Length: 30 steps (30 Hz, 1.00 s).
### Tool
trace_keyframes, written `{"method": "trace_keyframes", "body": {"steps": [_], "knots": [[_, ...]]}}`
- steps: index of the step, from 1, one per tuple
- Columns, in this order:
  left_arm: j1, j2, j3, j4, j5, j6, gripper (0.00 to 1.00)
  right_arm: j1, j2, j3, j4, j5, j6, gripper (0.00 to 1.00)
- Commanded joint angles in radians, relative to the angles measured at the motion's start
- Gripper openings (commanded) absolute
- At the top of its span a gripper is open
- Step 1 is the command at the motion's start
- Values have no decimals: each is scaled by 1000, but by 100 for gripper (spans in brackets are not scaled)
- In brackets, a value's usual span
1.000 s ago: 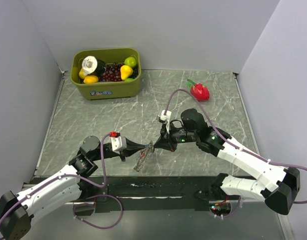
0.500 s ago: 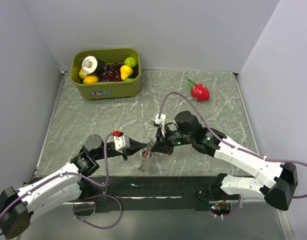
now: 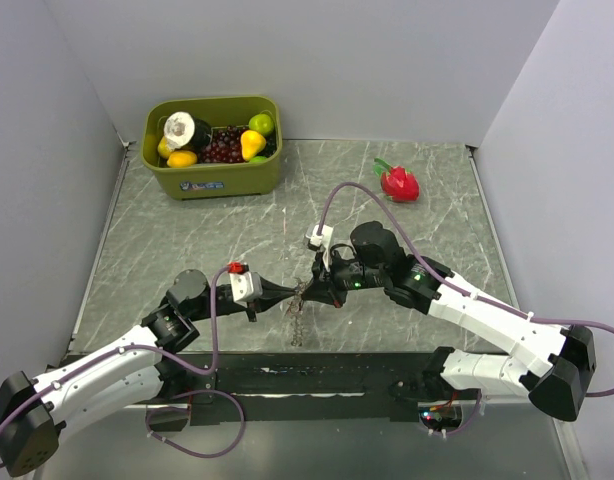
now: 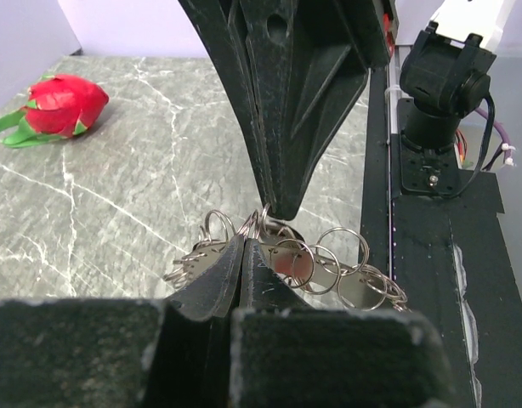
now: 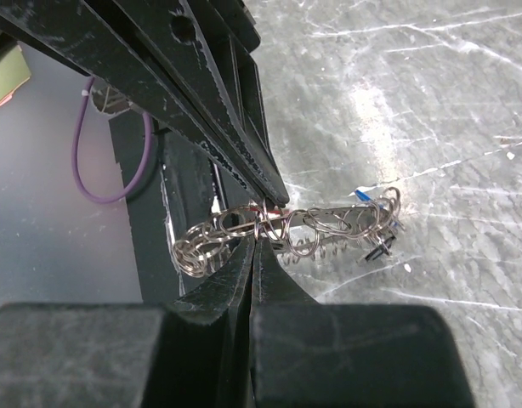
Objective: Put the keys on the keyring
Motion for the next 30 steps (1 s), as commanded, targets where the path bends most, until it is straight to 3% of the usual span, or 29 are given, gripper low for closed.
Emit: {"method": "trace_keyframes", "body": {"steps": [1, 21, 30], "knots": [[-8, -18, 53, 56, 2, 24, 1, 7, -25, 44, 54, 9, 7, 0], [-11, -92, 25, 74, -10, 24, 1, 0, -54, -10, 51, 127, 36, 0], [-9, -92, -5, 174, 16, -12, 1, -5, -47, -13, 69, 60, 30, 0]]}}
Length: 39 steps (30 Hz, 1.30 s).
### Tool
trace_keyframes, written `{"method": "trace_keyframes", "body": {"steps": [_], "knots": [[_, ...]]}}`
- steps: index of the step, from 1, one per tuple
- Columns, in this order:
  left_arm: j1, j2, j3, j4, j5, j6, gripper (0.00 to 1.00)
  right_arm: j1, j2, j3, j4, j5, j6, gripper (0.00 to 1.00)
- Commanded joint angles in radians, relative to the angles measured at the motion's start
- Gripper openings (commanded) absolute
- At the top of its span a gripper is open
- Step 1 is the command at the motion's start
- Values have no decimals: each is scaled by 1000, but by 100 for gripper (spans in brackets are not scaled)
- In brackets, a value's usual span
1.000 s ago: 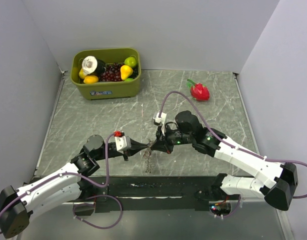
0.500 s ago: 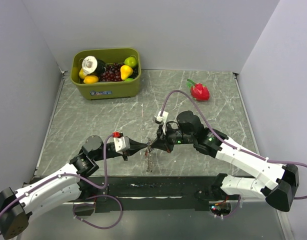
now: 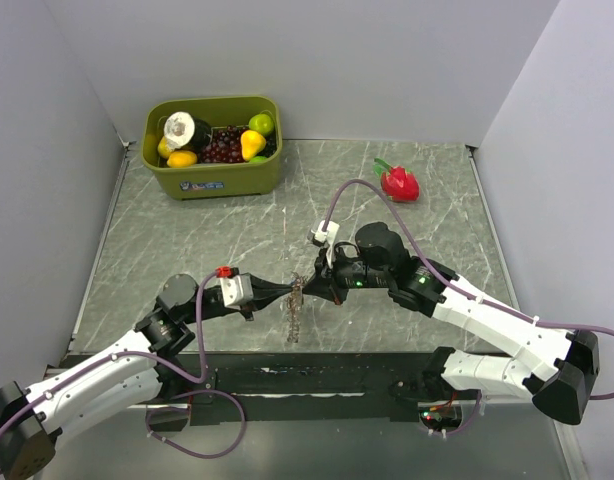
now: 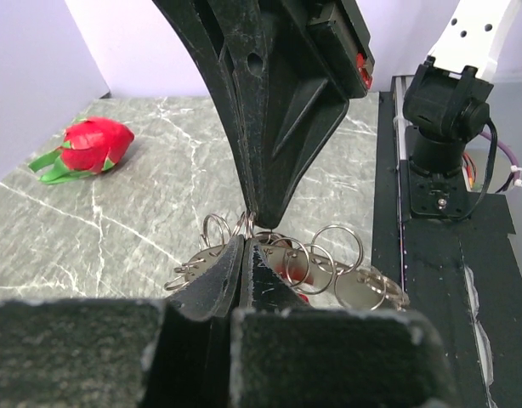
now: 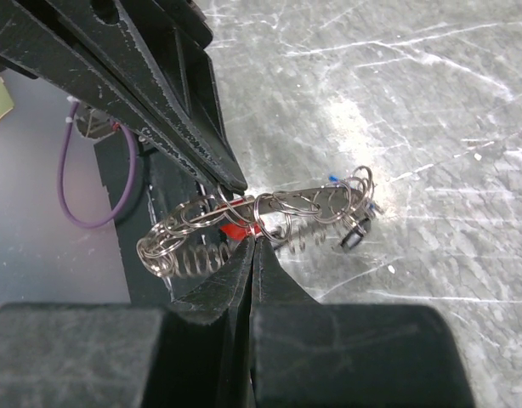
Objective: Put the keys on the keyring
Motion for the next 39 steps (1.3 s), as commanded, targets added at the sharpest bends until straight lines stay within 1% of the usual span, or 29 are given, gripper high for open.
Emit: {"method": "trace_keyframes", "body": {"steps": [1, 6, 7, 9, 10, 12, 13, 16, 18, 21, 22, 23, 25, 26, 27, 28, 30, 35, 39], "knots": [[-7, -17, -3, 161, 34, -32, 1, -5, -9, -5, 42, -32, -10, 0], [-7, -2, -3, 195, 51, -37, 1, -5, -3, 0, 46, -65, -15, 0], [-7, -2, -4, 198, 54, -38, 1, -5, -9, -3, 48, -62, -15, 11], [-7, -3, -9, 207, 58, -38, 1, -5, -21, -11, 50, -40, -19, 25], [-7, -5, -10, 207, 58, -37, 1, -5, -39, -15, 54, -31, -19, 41], [-7, -11, -13, 199, 56, -34, 1, -7, -70, -21, 39, 6, -50, 54], [-7, -12, -12, 193, 54, -30, 1, -7, -84, -24, 27, 20, -54, 63], [-7, -29, -18, 184, 56, -26, 1, -15, -142, -46, 22, 35, -79, 71], [-7, -41, -26, 192, 56, -27, 1, -28, -183, -60, 22, 6, -97, 73], [-7, -49, -36, 222, 71, -41, 1, -61, -239, -77, 39, -113, -107, 71], [-7, -52, -41, 251, 76, -46, 1, -96, -250, -78, 48, -215, -104, 70], [-7, -51, -49, 267, 90, -53, 1, -123, -256, -81, 74, -276, -91, 69], [-7, -46, -53, 311, 105, -70, 1, -178, -250, -77, 88, -389, -67, 62], [-7, -38, -58, 325, 117, -76, 1, -185, -242, -63, 92, -463, -62, 59], [-7, -34, -59, 340, 125, -76, 1, -188, -224, -52, 82, -491, -62, 54], [-7, -28, -59, 350, 131, -76, 1, -186, -214, -43, 76, -508, -65, 51], [-7, -11, -62, 383, 145, -125, 1, -186, -196, -26, 74, -542, -70, 44], [-7, 37, -59, 459, 162, -167, 1, -176, -176, -32, 142, -585, -36, 35], [-7, 69, -38, 466, 169, -187, 1, -156, -150, -23, 157, -580, -33, 29]]}}
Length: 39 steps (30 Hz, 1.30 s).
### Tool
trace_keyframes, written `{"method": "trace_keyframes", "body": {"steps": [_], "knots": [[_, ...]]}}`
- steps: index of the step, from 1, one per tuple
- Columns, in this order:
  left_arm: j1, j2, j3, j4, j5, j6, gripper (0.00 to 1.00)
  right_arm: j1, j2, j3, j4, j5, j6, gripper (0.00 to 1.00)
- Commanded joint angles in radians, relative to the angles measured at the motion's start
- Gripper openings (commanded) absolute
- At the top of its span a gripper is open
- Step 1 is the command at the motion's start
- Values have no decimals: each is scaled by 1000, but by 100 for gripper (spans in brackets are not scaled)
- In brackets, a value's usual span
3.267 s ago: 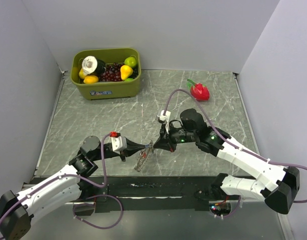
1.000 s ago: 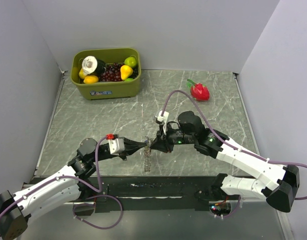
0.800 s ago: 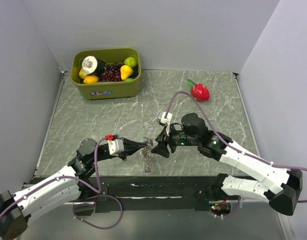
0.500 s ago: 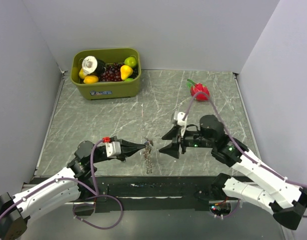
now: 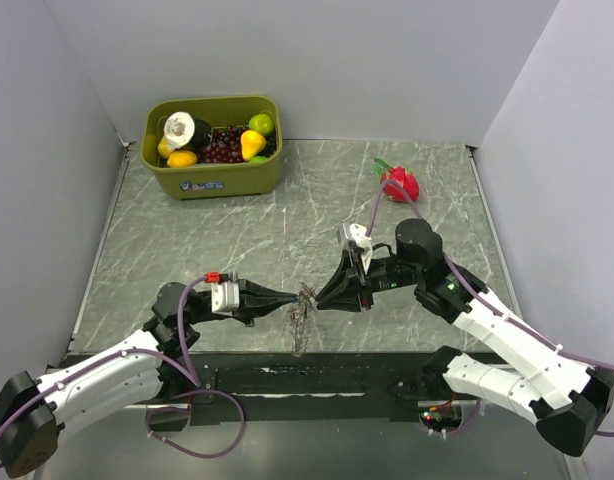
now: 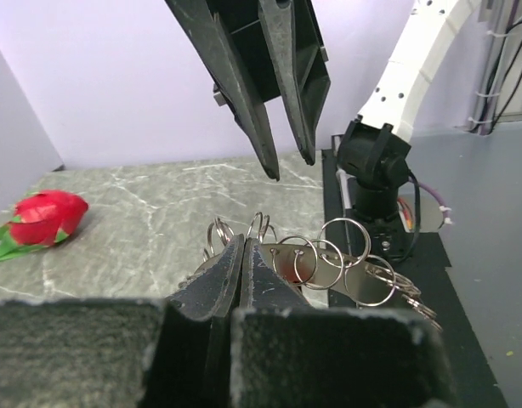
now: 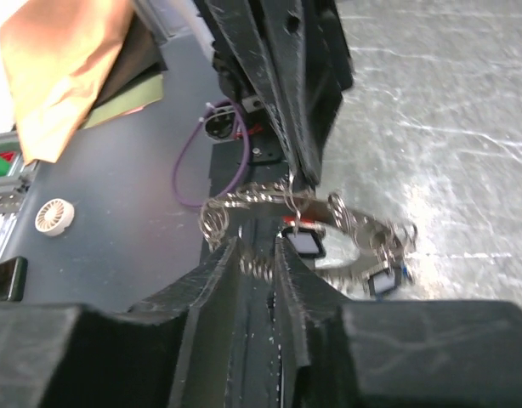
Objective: Put the keys on the keyring
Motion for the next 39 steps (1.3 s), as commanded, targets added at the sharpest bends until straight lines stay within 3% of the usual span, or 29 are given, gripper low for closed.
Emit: {"method": "trace_keyframes", "body": {"steps": [1, 6, 27, 39], "knots": [[-5, 24, 35, 141, 32, -48, 1, 22, 19, 48, 78, -41, 14, 28], [-5, 43, 43, 147, 21, -51, 1, 29, 51, 58, 96, -43, 16, 20], [-5, 66, 43, 213, 16, -80, 1, 89, 114, 81, 93, 153, 27, 28], [-5, 63, 50, 222, 12, -86, 1, 135, 105, 88, 35, 314, -15, 27]]}}
